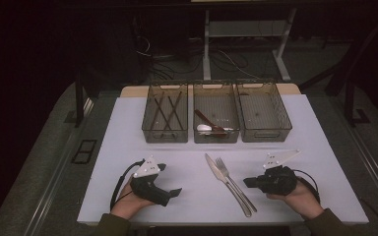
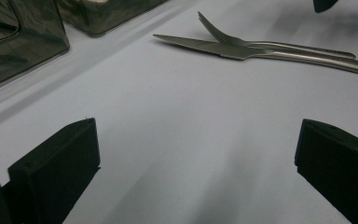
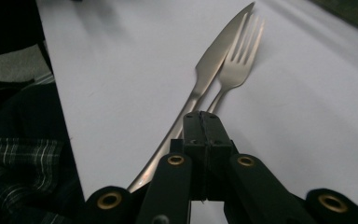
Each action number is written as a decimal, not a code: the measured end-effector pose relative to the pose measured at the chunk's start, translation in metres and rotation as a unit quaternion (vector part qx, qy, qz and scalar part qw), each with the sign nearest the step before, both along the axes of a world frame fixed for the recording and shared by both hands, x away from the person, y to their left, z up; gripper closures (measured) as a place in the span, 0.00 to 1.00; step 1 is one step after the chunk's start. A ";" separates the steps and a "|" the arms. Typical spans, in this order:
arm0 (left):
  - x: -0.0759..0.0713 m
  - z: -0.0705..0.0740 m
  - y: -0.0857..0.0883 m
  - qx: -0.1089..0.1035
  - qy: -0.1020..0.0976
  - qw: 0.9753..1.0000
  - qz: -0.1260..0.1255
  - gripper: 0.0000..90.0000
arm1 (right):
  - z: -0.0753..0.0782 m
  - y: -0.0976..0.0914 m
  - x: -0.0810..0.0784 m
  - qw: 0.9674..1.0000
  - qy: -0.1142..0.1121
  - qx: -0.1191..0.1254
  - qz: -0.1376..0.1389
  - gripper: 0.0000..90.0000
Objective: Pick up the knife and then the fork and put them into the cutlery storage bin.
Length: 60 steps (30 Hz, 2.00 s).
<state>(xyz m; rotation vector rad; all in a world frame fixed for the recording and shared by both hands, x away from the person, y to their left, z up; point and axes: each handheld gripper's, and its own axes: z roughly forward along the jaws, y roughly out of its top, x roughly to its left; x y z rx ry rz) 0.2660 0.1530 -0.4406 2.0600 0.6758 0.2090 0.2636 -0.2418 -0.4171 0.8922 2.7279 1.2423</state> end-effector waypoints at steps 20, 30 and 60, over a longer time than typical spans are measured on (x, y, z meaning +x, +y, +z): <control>0.000 0.000 0.000 0.002 0.001 1.000 0.001 0.00 | -0.020 0.021 -0.013 0.998 0.018 -0.056 0.033 1.00; 0.000 0.000 -0.001 0.003 0.001 1.000 -0.001 0.00 | -0.021 0.025 -0.016 0.997 0.008 -0.069 0.037 1.00; -0.001 -0.001 -0.001 0.000 0.002 1.000 -0.001 0.00 | -0.017 0.021 -0.012 0.994 -0.010 -0.109 0.014 1.00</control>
